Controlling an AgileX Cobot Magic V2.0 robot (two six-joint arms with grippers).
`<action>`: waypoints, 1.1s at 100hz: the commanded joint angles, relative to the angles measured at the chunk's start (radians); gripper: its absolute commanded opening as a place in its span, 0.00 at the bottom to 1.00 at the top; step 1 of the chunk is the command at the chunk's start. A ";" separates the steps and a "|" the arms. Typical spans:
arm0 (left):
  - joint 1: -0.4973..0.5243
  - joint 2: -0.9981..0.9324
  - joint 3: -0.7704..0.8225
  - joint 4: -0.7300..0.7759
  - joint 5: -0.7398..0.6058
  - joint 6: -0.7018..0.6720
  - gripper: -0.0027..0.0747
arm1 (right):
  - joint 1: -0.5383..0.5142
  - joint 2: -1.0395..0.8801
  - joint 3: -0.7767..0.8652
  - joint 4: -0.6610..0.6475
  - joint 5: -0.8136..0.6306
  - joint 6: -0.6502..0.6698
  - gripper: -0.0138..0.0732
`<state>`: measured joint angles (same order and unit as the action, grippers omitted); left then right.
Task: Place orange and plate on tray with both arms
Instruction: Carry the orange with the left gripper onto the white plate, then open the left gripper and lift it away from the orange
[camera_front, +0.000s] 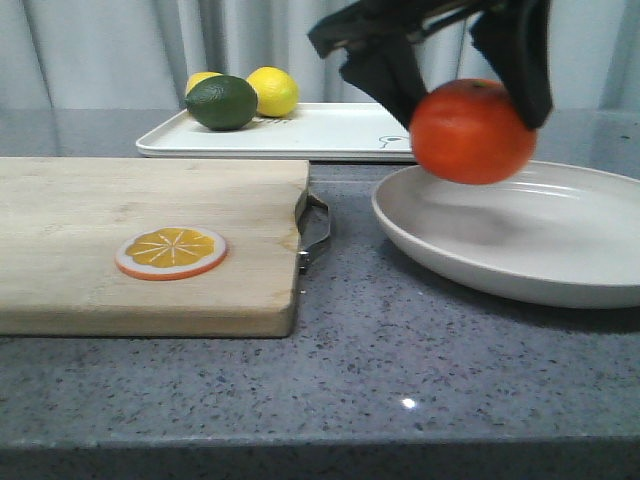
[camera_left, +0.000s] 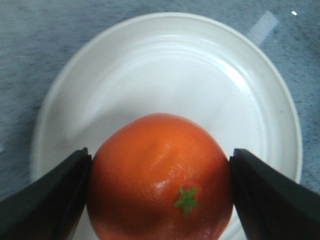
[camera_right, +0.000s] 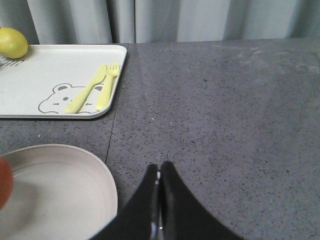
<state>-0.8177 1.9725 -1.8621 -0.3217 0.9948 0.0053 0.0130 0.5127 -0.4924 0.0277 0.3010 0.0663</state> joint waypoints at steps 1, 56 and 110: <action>-0.027 -0.022 -0.055 -0.029 -0.065 0.004 0.47 | -0.004 0.011 -0.037 -0.005 -0.074 0.004 0.08; -0.029 0.037 -0.073 -0.036 -0.072 0.038 0.72 | -0.004 0.011 -0.037 -0.005 -0.066 0.004 0.08; -0.025 0.037 -0.082 -0.032 -0.040 0.038 0.81 | -0.004 0.011 -0.037 -0.005 -0.062 0.004 0.08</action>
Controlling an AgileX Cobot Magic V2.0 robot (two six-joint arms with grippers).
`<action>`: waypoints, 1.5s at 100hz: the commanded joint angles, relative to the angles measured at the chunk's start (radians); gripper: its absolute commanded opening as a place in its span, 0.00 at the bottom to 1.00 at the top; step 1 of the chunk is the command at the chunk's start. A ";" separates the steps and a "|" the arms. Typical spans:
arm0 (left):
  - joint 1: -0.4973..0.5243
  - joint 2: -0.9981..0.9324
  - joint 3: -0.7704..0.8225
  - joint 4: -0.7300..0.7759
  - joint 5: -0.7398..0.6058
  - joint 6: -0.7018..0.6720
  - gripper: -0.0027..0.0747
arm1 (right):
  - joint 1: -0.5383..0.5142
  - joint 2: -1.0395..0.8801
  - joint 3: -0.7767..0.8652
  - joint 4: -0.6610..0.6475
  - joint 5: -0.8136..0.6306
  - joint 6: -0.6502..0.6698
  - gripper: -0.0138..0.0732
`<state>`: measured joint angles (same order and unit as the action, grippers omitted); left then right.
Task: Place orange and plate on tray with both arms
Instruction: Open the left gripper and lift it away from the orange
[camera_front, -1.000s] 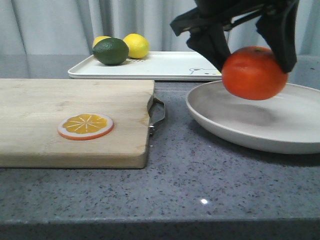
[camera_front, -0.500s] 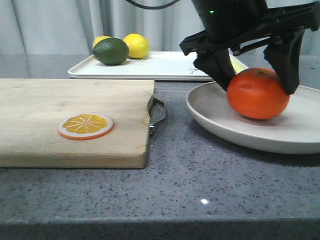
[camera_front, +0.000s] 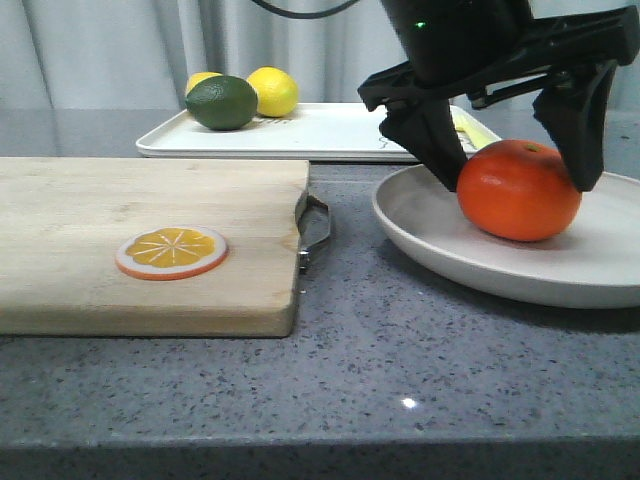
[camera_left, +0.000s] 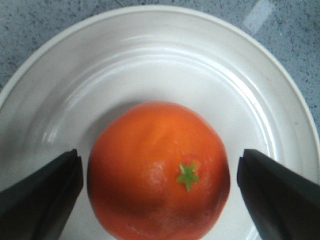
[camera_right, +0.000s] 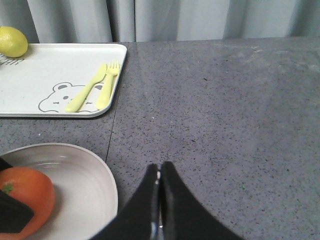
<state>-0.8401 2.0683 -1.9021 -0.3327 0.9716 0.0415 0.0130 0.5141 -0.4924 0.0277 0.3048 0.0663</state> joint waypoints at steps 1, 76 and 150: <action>-0.003 -0.059 -0.044 -0.018 -0.017 0.002 0.81 | -0.004 0.010 -0.037 -0.005 -0.066 0.004 0.08; 0.027 -0.211 -0.072 0.038 0.062 0.019 0.52 | -0.004 0.010 -0.037 -0.005 -0.062 0.004 0.08; 0.104 -0.852 0.691 0.089 -0.435 0.020 0.28 | -0.004 0.010 -0.037 -0.005 0.058 0.003 0.08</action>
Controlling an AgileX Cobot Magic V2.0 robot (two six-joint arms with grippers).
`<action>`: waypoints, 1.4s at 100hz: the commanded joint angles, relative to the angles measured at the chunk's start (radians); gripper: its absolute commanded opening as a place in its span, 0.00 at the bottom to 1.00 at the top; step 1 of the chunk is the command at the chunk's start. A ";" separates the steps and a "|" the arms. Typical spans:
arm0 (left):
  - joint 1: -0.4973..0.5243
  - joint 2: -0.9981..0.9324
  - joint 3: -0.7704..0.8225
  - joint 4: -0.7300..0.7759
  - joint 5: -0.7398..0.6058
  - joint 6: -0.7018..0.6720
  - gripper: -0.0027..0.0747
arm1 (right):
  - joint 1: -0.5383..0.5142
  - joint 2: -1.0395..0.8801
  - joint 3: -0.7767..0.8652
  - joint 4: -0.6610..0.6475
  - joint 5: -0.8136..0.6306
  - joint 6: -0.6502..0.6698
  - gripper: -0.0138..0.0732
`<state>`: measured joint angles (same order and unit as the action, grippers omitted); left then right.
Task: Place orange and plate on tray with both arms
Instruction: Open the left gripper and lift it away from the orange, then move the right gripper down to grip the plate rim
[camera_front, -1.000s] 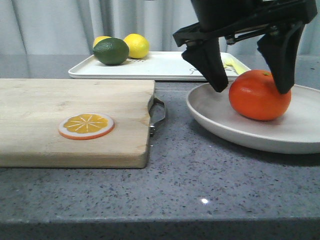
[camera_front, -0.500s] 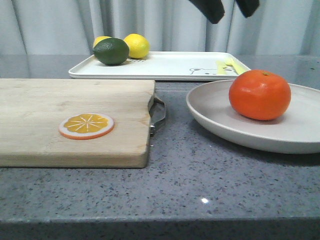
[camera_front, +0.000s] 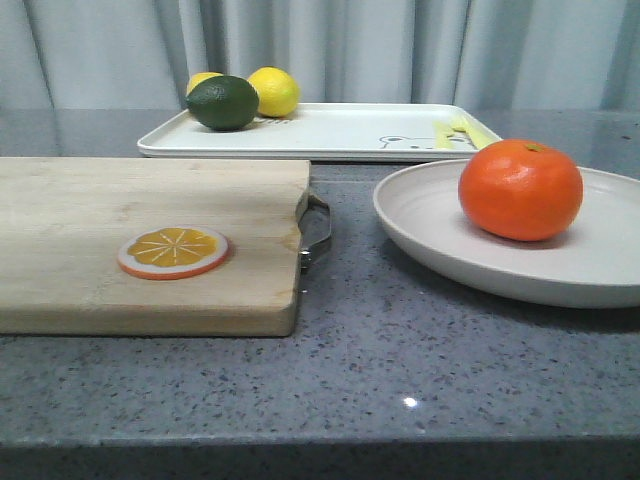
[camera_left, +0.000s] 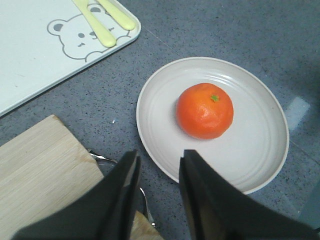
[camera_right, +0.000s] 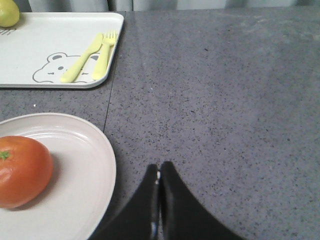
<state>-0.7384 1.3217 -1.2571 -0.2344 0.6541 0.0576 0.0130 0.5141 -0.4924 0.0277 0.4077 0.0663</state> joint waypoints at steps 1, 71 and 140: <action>0.003 -0.112 0.053 -0.007 -0.125 0.004 0.28 | -0.004 0.010 -0.037 -0.005 -0.041 0.003 0.08; 0.003 -0.717 0.564 0.104 -0.330 0.004 0.28 | 0.031 0.274 -0.218 -0.003 0.206 -0.042 0.65; 0.003 -0.747 0.610 0.105 -0.350 0.004 0.28 | 0.100 0.824 -0.598 0.086 0.532 -0.043 0.66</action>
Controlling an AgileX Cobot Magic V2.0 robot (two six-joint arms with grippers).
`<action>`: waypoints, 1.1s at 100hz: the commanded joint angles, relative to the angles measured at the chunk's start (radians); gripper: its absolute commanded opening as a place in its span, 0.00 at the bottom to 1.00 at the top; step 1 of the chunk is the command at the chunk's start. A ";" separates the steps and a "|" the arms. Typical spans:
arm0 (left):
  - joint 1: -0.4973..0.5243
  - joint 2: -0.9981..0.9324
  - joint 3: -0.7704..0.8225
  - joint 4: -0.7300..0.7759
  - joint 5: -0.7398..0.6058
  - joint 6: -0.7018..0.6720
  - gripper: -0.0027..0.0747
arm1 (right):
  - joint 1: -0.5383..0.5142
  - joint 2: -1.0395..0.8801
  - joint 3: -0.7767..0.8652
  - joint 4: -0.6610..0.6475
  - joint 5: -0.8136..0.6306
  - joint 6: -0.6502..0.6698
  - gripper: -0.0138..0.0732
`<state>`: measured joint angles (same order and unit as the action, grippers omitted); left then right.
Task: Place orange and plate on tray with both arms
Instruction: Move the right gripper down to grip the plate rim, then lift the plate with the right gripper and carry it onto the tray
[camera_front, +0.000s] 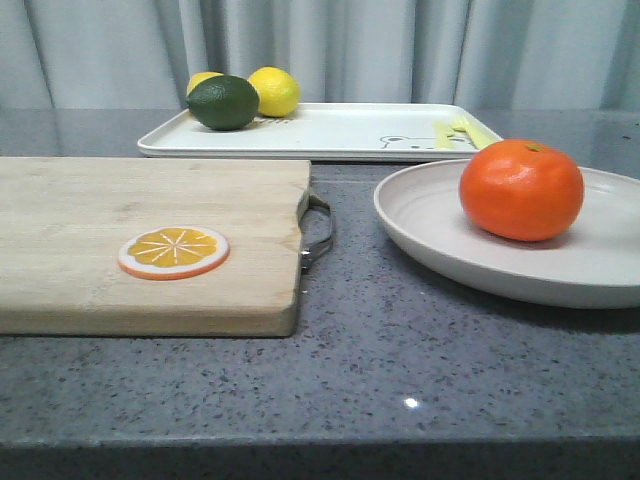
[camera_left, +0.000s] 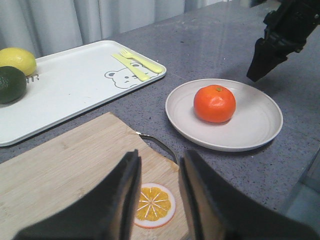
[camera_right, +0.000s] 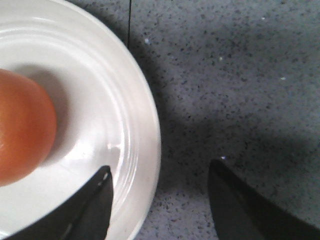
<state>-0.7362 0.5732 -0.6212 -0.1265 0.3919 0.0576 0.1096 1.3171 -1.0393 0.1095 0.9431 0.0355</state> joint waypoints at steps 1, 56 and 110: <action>0.000 0.002 -0.026 -0.003 -0.088 0.004 0.28 | 0.003 0.024 -0.053 0.004 -0.002 -0.012 0.66; 0.000 0.002 -0.026 -0.003 -0.088 0.004 0.28 | 0.003 0.145 -0.060 0.007 0.022 -0.012 0.45; 0.000 0.002 -0.026 -0.003 -0.088 0.004 0.28 | 0.003 0.143 -0.088 0.013 0.044 -0.011 0.09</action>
<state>-0.7362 0.5732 -0.6212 -0.1242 0.3838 0.0576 0.1112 1.4899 -1.0876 0.1406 0.9745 0.0392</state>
